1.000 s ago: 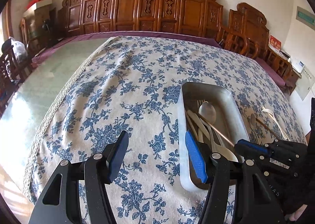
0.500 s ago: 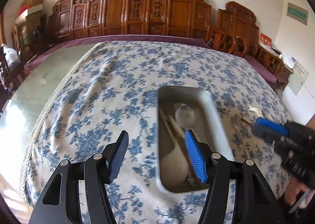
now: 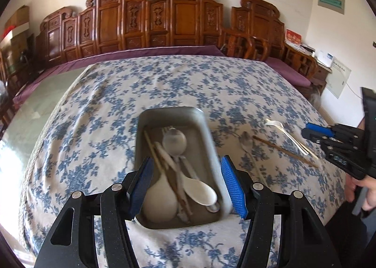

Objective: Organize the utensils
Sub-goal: 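Reach the right tool back to the pile and grasp another wooden chopstick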

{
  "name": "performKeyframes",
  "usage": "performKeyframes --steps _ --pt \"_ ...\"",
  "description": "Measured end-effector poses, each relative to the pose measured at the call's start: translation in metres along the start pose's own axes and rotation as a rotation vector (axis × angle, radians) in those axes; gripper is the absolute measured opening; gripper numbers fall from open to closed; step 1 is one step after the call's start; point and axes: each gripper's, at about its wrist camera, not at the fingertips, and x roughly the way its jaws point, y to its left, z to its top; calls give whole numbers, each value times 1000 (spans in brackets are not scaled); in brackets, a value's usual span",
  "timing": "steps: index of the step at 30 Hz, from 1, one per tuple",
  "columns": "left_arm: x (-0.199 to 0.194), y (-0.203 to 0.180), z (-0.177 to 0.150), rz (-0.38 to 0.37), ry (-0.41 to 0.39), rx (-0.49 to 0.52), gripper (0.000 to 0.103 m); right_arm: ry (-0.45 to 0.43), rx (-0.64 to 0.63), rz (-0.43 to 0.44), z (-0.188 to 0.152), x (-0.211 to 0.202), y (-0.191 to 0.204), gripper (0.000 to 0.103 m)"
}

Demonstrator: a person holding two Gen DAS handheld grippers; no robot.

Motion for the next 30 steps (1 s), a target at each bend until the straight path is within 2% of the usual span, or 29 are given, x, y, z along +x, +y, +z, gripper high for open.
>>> performKeyframes --steps 7,12,17,21,24,30 --pt "4 -27 -6 -29 17 50 57 122 61 4 -32 41 -28 24" --pt "6 -44 -9 -42 20 77 57 152 82 14 -37 56 -33 24" --pt "10 -55 -13 -52 31 95 57 198 49 3 -45 62 -28 26" --pt "13 -61 -16 -44 42 110 57 206 41 5 -48 60 -24 12" --pt "16 -63 -16 -38 49 113 57 211 21 11 -50 57 -20 6" --pt "19 -73 -14 -27 60 121 57 200 30 31 -49 52 -19 5"
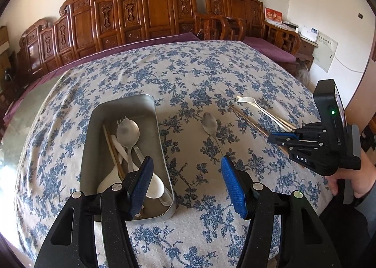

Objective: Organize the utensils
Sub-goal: 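Reach the right tool back to the pile and grasp another wooden chopstick, then grasp a second silver spoon with the left tool while the right tool holds its chopstick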

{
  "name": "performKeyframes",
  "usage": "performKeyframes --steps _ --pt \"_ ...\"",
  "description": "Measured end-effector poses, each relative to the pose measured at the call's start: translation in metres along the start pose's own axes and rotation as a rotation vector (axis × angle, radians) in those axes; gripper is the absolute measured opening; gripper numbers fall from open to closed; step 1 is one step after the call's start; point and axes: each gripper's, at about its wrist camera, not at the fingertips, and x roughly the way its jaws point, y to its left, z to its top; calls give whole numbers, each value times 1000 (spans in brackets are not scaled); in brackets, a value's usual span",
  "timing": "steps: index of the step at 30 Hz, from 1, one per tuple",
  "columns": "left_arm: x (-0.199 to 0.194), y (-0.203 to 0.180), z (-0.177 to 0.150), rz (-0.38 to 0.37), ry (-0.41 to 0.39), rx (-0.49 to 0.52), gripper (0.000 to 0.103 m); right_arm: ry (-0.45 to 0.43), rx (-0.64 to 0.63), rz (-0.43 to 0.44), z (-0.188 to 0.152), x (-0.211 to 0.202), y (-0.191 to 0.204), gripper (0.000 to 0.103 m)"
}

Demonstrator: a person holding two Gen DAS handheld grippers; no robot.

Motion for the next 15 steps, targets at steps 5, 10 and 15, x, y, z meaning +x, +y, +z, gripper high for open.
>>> performKeyframes --steps 5,10,15 --pt "3 -13 0 -4 24 23 57 -62 24 7 4 -13 -6 6" --pt "21 -26 3 -4 55 32 57 -84 48 7 8 -17 -17 6" --pt "46 -36 20 -10 79 28 57 -105 85 17 11 -20 -28 6"
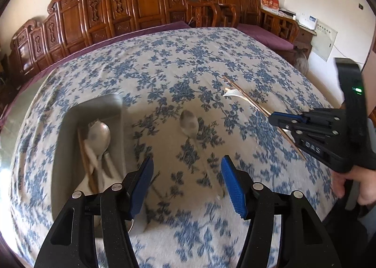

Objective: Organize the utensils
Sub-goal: 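Grasp a second silver spoon with the left tool while the right tool holds its chopstick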

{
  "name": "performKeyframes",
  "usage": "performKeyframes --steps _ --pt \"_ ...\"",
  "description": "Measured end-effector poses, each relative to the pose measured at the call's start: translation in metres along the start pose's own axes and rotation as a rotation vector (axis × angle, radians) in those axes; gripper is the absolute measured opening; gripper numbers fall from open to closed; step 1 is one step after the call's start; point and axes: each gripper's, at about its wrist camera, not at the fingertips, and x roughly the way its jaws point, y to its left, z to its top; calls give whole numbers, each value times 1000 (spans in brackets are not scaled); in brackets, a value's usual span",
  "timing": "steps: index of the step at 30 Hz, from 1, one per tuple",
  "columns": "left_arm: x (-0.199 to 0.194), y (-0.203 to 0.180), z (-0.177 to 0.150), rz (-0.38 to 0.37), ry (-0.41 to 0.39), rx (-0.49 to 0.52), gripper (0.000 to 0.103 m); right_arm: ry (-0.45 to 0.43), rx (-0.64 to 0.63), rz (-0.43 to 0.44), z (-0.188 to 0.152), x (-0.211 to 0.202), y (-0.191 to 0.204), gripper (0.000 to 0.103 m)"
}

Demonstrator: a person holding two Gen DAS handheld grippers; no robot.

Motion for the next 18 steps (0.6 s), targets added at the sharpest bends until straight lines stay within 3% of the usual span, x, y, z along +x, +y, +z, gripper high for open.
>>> performKeyframes --steps 5,11,18 --pt "25 -7 21 -2 19 -1 56 -14 43 12 4 -1 -11 6" --pt "63 -12 38 12 77 -4 47 -29 58 31 7 -2 -12 6" --pt "97 -14 48 58 121 -10 47 -42 95 43 7 -4 -21 6"
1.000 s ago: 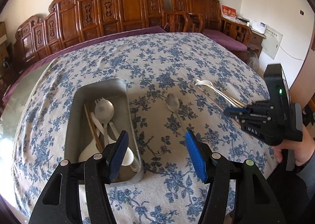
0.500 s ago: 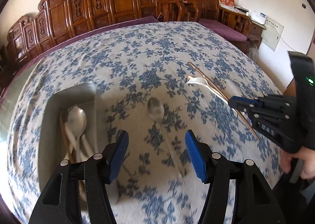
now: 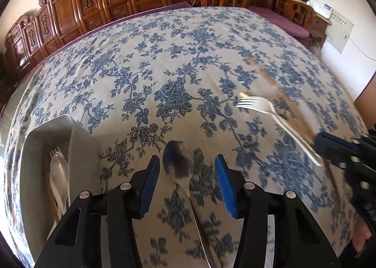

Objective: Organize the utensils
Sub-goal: 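Grasp a second silver spoon with the left tool while the right tool holds its chopstick, then lift the silver spoon with the left tool over the grey tray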

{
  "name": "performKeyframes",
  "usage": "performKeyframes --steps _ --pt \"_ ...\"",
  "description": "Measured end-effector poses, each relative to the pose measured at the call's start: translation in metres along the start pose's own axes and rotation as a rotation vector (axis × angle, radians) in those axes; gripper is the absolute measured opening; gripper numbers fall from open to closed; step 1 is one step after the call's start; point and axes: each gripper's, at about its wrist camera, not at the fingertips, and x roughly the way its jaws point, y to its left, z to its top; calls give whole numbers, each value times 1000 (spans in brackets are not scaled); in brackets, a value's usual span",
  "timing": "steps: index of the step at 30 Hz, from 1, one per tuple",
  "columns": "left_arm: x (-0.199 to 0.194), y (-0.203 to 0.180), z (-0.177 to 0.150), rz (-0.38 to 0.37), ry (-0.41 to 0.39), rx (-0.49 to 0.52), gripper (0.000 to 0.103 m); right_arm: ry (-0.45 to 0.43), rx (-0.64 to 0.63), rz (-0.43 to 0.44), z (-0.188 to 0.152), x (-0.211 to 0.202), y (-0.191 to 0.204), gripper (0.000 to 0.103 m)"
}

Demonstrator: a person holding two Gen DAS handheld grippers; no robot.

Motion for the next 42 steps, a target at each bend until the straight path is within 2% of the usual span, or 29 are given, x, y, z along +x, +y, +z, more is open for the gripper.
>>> performKeyframes --steps 7,10,16,18,20,24,34,42 --pt "18 10 8 25 22 -64 47 9 23 14 -2 3 -5 6" --pt "18 11 9 17 27 -71 40 12 14 14 -2 4 -3 6" --pt "15 12 3 25 32 -76 39 11 9 18 -1 3 -3 6" --pt "15 12 3 19 33 -68 28 12 4 16 0 2 -2 6" --pt "13 10 2 20 33 -56 27 11 2 17 0 2 -2 6" --pt "0 12 0 5 3 -60 27 8 -1 24 0 2 2 6" --pt "-66 20 -2 -76 -142 -91 27 2 -39 37 3 4 18 6" --pt "-99 25 -2 -90 -214 -77 26 -7 -61 37 2 2 27 6"
